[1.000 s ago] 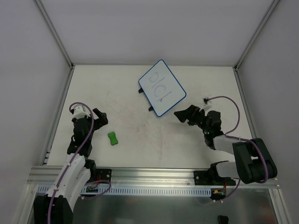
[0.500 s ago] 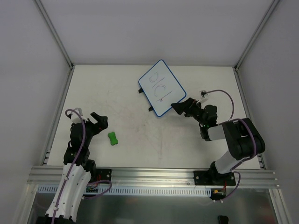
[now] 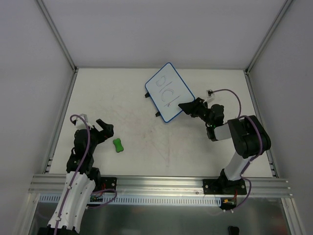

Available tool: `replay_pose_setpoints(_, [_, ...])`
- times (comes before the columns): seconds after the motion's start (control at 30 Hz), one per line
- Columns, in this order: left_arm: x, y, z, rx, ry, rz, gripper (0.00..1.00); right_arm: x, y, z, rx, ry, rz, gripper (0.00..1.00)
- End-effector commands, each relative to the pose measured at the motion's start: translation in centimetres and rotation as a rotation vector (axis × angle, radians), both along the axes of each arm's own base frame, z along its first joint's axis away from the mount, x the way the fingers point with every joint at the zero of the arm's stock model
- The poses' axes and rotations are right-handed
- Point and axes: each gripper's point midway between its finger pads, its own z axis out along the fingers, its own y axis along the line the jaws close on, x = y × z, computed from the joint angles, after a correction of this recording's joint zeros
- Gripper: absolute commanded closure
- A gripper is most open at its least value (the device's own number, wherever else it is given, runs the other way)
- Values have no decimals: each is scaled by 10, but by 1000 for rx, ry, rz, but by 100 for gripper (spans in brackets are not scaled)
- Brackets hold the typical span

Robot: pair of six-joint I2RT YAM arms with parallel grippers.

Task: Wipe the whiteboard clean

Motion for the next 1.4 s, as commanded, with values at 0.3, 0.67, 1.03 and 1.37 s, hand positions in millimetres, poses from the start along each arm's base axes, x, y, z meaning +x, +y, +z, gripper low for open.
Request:
replay_pose_setpoints(0.3, [-2,-9,9,4,-26,-70,1,19,6,33,61,-155,65,100])
replay_pose_setpoints(0.67, [-3,-18,3,-49,70,-94,1,19,-16,22,11,-135,110,100])
replay_pose_setpoints(1.03, [-3,-30,7,-93,107,-141,1,25,-21,38,-183,-98,230,100])
replay_pose_setpoints(1.37, [-3,-48,7,-79,148,-223,1,32,-27,40,-203,-75,339,100])
